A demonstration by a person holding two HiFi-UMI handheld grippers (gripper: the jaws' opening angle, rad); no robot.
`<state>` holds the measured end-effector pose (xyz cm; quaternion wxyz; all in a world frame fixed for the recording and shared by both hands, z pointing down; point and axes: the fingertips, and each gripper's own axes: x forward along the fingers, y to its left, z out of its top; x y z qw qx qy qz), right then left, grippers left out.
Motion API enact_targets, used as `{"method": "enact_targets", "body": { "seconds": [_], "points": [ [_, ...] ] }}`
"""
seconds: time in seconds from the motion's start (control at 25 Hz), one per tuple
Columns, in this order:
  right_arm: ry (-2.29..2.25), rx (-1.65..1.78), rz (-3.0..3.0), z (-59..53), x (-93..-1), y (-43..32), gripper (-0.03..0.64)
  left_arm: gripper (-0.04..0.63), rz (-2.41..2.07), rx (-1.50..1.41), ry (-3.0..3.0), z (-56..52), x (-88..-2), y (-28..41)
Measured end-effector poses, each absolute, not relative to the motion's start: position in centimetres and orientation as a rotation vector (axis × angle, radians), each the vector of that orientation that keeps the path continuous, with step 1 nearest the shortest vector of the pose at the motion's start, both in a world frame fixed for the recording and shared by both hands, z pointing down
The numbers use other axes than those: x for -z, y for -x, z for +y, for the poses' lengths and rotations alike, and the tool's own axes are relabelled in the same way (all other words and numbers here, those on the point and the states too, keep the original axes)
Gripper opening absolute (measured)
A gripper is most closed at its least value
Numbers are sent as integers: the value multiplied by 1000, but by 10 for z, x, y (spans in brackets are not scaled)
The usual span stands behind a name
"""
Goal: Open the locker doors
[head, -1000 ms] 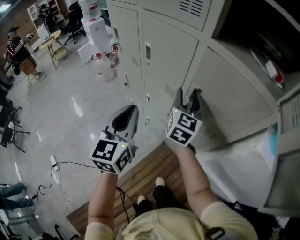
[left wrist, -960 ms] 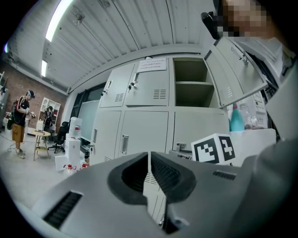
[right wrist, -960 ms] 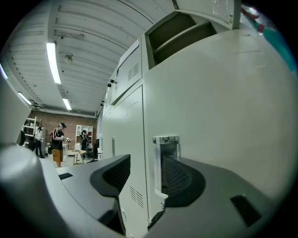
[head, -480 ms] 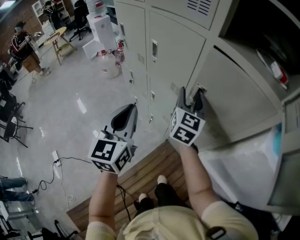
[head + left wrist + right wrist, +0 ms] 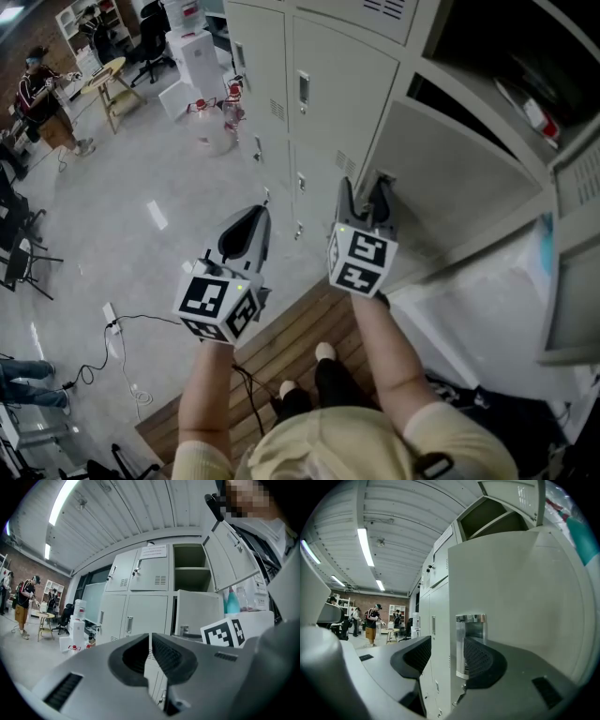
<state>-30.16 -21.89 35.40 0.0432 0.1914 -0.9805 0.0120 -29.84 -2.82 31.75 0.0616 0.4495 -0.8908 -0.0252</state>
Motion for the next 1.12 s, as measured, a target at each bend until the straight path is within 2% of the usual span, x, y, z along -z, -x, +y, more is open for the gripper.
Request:
{"method": "enact_targets", "body": {
  "seconds": [0.6,0.92,1.12],
  "points": [
    [-496,-32,-3002,-174,-356,242,215,6,-2670,76,-1432,-13,-312,254],
    [-472,-12,-2993,-165,-357,208,167,6,-2652,79,-1477,-16,-311,237],
    [-452,2,-2990,-159,-358,190,161,6,-2640,79,-1506,-19,-310,224]
  ]
}}
